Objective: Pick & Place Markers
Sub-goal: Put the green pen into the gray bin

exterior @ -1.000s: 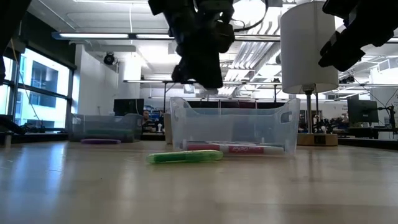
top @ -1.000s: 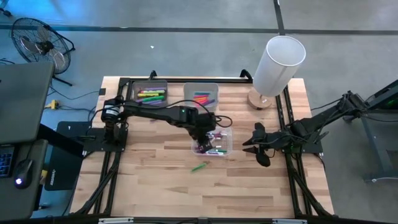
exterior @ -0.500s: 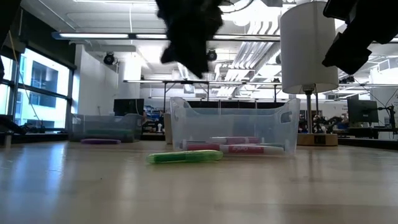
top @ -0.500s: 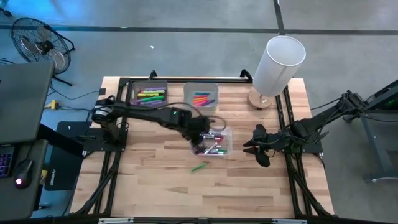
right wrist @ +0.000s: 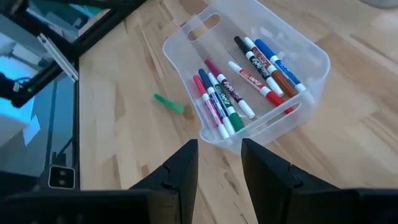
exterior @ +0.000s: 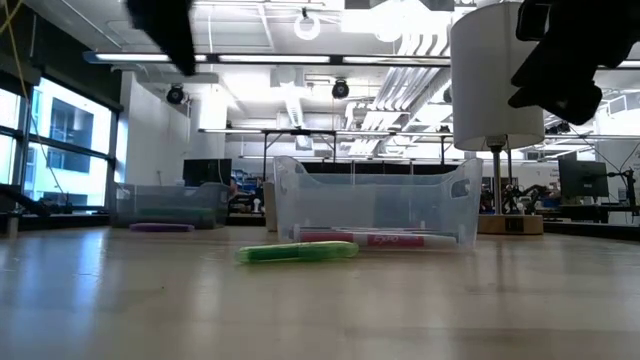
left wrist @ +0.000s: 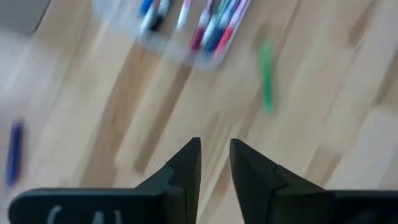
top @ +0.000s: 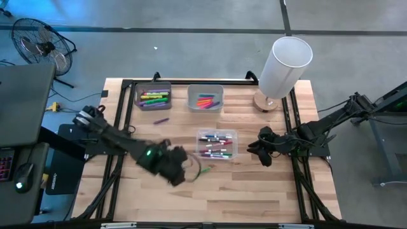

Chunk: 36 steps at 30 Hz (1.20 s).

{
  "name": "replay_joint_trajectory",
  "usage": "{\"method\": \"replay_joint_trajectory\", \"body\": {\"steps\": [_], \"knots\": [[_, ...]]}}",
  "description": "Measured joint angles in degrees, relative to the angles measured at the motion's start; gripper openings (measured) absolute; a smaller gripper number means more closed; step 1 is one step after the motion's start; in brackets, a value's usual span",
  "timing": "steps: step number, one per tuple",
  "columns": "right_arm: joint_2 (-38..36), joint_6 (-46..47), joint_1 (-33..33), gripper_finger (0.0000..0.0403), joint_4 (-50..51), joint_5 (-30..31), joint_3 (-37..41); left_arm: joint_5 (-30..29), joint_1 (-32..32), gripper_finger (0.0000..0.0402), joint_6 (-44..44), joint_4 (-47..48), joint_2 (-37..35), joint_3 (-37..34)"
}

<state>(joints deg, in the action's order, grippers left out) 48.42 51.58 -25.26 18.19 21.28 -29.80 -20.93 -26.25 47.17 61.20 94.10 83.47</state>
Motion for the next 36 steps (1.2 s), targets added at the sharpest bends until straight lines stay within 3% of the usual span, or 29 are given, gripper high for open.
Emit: {"method": "replay_joint_trajectory", "body": {"steps": [5, 10, 15, 27, 32, 36], "knots": [[0.01, 2.51, 0.00, 0.0113, -0.29, 0.20, 0.00, -8.53, -9.06, 0.0081, 9.54, -3.74, -0.52, -3.37], [0.01, 1.59, 0.00, 0.0113, -0.16, 0.42, 0.00, -12.69, -12.17, 0.0081, 9.90, -15.08, 2.93, -5.51], [0.01, -1.03, 0.00, 0.0113, 0.80, 0.39, 0.00, -9.24, -11.47, 0.0098, 8.15, -22.02, 6.50, -5.60], [0.01, -5.60, -0.02, 0.0113, 0.94, -6.47, 0.00, -5.46, -4.72, 0.0240, 0.98, -32.21, 17.38, -5.68], [0.01, -8.61, -0.02, 0.0113, 0.92, -9.08, 0.00, -4.85, -1.90, 0.0254, 1.04, -33.59, 20.67, -5.72], [-0.01, -11.80, -0.02, 0.0113, 0.92, -11.30, 0.00, -1.02, 0.17, 0.0255, 1.23, -34.33, 23.09, -5.73]]}}
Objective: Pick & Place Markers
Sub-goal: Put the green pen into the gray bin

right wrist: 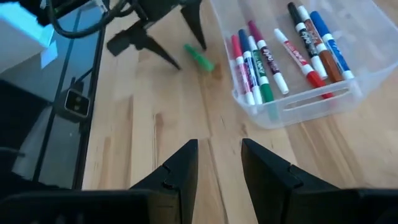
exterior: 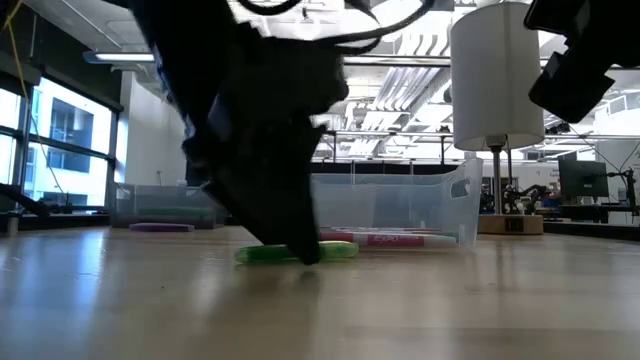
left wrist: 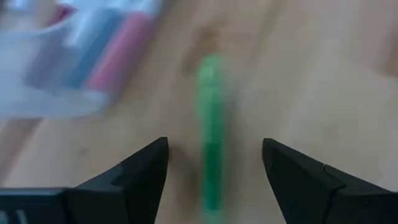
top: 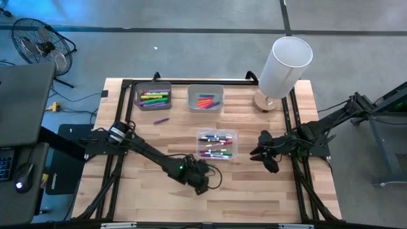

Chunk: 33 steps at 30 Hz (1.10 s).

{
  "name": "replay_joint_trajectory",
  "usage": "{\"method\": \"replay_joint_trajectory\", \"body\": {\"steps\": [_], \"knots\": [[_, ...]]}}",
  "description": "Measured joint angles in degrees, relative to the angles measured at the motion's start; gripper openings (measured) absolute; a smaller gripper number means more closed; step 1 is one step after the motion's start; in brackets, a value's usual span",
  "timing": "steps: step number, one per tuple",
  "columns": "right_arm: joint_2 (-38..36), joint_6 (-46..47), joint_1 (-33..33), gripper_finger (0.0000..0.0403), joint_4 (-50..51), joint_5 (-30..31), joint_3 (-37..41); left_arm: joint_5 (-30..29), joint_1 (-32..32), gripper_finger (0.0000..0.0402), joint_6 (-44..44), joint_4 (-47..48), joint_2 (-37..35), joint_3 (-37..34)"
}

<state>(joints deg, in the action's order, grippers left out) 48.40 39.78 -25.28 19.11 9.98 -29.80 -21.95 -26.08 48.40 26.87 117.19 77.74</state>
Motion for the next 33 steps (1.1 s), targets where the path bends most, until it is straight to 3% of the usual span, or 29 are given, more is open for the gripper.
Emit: {"method": "replay_joint_trajectory", "body": {"steps": [3, 6, 13, 18, 26, 29, 33], "knots": [[-0.02, -2.12, 0.00, 0.0113, -0.02, -0.72, 0.00, 4.35, 0.93, 0.0242, -0.30, -0.78, 1.57, 0.50], [-0.02, -4.57, 0.00, 0.0113, 0.00, -1.01, 0.00, 8.61, 1.49, 0.0203, 1.68, 0.66, 2.86, 0.59], [-0.04, -9.92, 0.00, 0.0113, -0.09, -1.21, 0.00, 10.10, 1.22, 0.0028, 9.43, 6.22, 3.23, 0.63], [-0.04, -10.98, 0.15, 0.0113, 0.31, 0.26, 0.00, 13.20, 1.18, 0.0040, 9.51, 7.72, 2.07, 0.61], [-0.04, -17.43, 0.15, 0.0109, 2.90, 8.97, 0.01, 20.17, -0.18, 0.0025, 10.43, 16.10, 0.34, 3.42], [-0.11, -21.44, 0.16, 0.0081, -1.04, 9.25, 2.00, 20.98, -0.49, 0.0025, 10.33, 21.88, 0.57, 6.40], [-0.13, -24.51, 0.60, 0.0012, -13.19, 6.64, 9.25, 21.44, -0.77, 0.0031, 8.95, 28.58, 0.72, 9.74]]}}
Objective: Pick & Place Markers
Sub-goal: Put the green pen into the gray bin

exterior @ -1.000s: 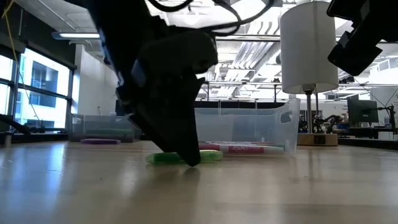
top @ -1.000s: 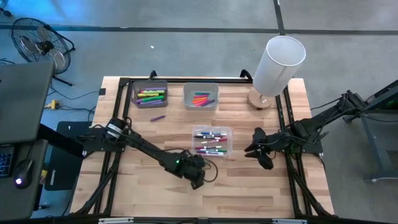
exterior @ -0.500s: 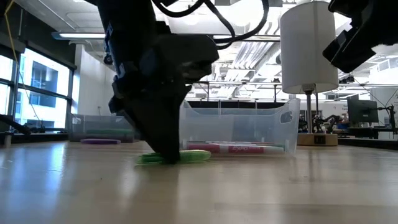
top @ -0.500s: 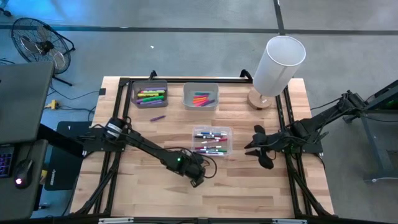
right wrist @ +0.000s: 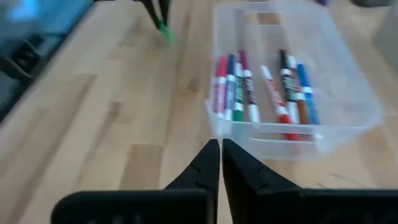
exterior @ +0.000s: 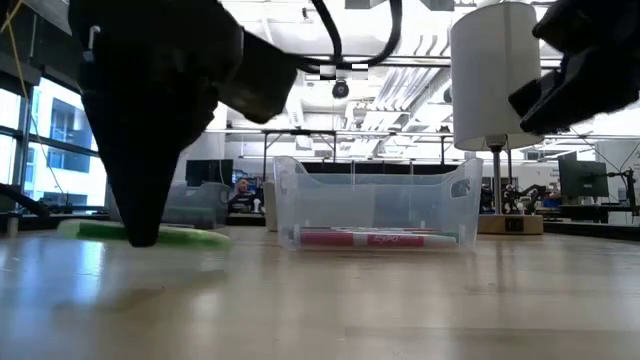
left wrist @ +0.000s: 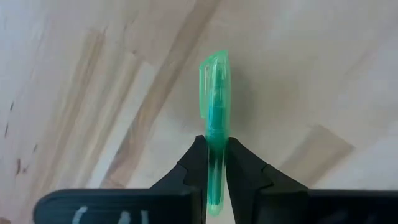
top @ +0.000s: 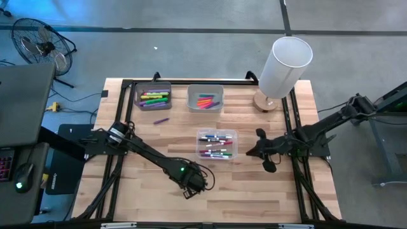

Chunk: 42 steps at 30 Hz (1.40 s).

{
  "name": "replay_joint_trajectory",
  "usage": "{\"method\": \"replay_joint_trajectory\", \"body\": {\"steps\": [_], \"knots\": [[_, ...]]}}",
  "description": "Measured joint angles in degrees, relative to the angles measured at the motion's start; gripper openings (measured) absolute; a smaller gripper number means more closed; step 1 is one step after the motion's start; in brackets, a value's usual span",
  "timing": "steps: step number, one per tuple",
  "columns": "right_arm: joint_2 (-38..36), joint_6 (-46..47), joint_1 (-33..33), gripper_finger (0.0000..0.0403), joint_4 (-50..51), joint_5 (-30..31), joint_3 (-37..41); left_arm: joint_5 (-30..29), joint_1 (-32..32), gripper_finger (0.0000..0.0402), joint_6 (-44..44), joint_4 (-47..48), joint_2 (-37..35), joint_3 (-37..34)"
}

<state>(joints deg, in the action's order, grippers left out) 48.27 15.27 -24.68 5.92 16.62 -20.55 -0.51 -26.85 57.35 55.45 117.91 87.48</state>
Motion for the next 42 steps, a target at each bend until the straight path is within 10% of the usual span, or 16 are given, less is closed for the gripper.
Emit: {"method": "replay_joint_trajectory", "body": {"steps": [13, 28, 42], "knots": [[-7.84, 0.81, 16.49, 0.0001, -26.22, -15.11, 14.30, 1.31, 0.11, 0.0025, -0.08, 0.44, -0.16, 0.18], [-46.98, -0.18, 15.48, 0.0000, 2.30, -5.01, 16.47, 1.10, 0.17, 0.0025, 1.43, 0.04, -0.33, 0.31], [-48.15, -3.31, 20.61, 0.0000, 12.51, -8.21, 13.56, 1.27, 0.20, 0.0028, 1.85, -0.48, -0.40, 0.36]]}}
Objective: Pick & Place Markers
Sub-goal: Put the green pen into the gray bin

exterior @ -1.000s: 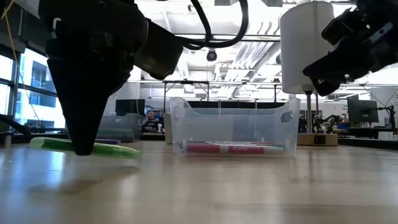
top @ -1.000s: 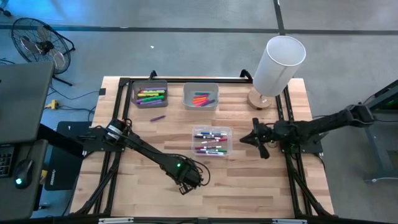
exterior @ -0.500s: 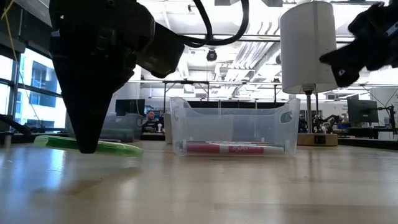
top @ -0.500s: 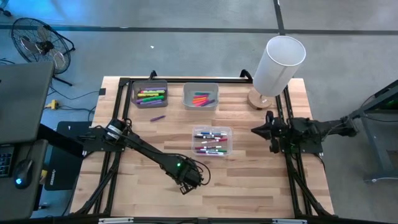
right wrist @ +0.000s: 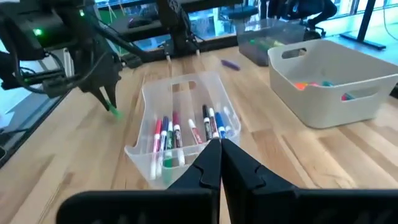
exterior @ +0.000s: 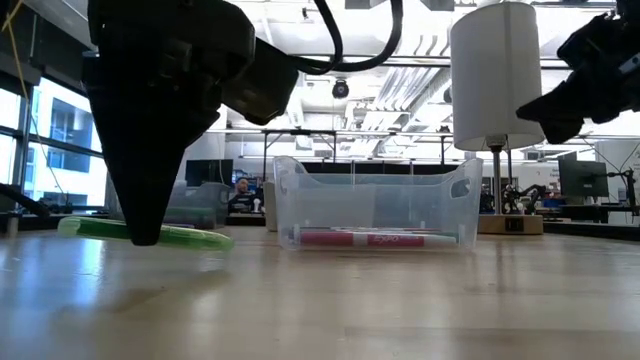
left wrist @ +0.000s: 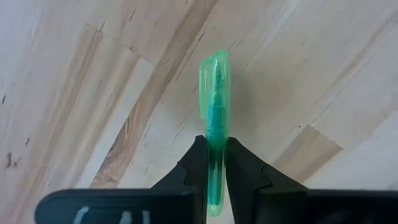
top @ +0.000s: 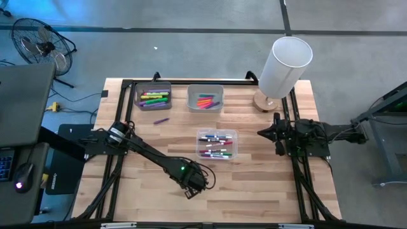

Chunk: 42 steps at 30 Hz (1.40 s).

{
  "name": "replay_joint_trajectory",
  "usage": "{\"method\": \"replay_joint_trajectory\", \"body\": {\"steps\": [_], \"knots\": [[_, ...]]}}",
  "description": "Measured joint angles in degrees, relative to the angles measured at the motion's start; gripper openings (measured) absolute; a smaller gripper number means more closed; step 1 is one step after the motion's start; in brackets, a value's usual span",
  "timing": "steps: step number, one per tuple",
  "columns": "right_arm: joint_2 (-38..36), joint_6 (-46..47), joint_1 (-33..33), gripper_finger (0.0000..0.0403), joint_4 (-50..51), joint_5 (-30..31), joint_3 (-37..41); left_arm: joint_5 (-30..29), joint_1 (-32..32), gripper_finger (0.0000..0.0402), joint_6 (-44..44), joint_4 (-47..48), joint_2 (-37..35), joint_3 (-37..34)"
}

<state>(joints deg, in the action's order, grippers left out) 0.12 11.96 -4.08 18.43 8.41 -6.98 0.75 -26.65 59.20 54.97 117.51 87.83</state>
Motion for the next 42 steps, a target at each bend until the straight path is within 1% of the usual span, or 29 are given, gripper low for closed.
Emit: {"method": "replay_joint_trajectory", "body": {"steps": [3, 7, 14, 21, 26, 29, 32, 38, 42], "knots": [[0.00, 0.05, 0.25, 0.0000, 0.36, -0.48, 0.77, -0.13, 0.00, 0.0033, 0.61, -0.53, 0.00, 0.00], [0.13, -0.83, 0.26, 0.0000, -3.24, -1.45, 1.38, -0.24, 0.00, 0.0029, 0.68, -1.19, 0.00, 0.00], [0.13, -3.05, 0.24, 0.0000, -3.47, -2.17, 1.49, -0.27, 0.00, 0.0026, 1.14, -1.21, -0.02, 0.00], [0.28, -5.96, 0.24, 0.0000, -19.03, -5.59, 5.98, -0.20, 0.00, 0.0026, 1.14, -1.22, -0.02, 0.00], [1.29, -7.75, 0.33, 0.0000, -19.94, -6.04, 6.46, 0.22, 0.00, 0.0025, 1.50, -1.29, -0.02, 0.00], [1.56, -8.36, 0.33, 0.0000, -19.98, -5.48, 6.46, 0.95, 0.00, 0.0025, 2.00, -1.23, -0.04, 0.01], [1.68, -10.11, 0.33, 0.0000, -20.25, -3.66, 6.47, 1.23, 0.00, 0.0025, 3.72, -1.21, -0.04, 0.02], [1.70, -14.46, 0.33, 0.0000, -21.35, 3.52, 6.45, 1.27, 0.00, 0.0025, 4.56, -0.19, -0.04, 1.76], [1.70, -17.21, 0.33, 0.0000, -21.70, 6.40, 6.45, -0.34, 0.05, 0.0025, 4.10, 3.35, -0.04, 4.39]]}}
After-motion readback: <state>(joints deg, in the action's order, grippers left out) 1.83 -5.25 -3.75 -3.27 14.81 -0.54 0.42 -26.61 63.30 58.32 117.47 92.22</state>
